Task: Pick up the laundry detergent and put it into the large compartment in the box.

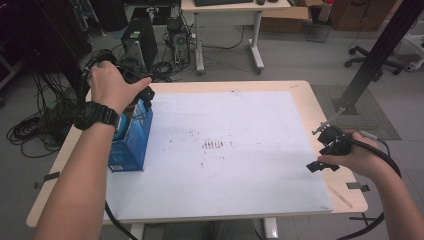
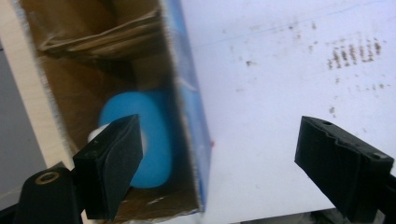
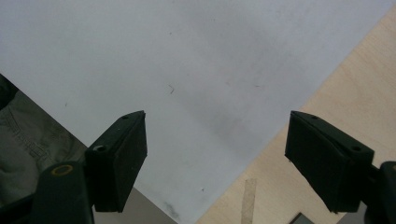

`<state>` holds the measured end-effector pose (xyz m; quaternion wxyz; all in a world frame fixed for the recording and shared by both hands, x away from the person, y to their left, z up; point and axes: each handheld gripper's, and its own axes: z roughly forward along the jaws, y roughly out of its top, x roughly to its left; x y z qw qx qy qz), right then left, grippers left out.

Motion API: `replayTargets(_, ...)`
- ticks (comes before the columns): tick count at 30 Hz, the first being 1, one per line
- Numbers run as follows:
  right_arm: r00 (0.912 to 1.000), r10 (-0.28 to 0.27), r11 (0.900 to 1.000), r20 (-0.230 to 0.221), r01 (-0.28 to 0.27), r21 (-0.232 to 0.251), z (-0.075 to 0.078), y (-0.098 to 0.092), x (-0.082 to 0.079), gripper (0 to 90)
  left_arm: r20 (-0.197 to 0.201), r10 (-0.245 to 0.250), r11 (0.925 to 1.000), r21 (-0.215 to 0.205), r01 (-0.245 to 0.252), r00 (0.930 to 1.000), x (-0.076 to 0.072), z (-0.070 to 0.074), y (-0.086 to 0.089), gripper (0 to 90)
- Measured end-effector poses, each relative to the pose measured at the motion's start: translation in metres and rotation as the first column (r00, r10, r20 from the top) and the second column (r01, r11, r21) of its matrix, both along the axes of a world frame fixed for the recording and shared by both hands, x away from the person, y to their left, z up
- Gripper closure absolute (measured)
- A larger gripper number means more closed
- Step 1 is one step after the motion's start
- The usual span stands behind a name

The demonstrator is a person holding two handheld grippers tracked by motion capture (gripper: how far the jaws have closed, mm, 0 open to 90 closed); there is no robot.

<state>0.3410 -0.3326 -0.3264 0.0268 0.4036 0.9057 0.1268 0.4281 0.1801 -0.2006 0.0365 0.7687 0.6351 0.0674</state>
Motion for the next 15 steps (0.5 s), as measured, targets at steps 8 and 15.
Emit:
replayTargets(8, 1.0000, -0.005, 1.000, 0.005, 0.005, 0.005, 0.002, 0.001, 0.001, 20.8, 0.013, -0.061, 0.9979, 0.022, 0.060, 0.9981, -0.006, -0.003, -0.027, 15.4)
replayTargets(15, 0.9999, -0.010, 1.000, 0.000, 0.010, 0.005, 0.001, -0.002, -0.001, 20.8, 0.016, -0.088, 0.9959, 0.026, 0.087, 0.9960, -0.010, -0.010, -0.044, 15.4)
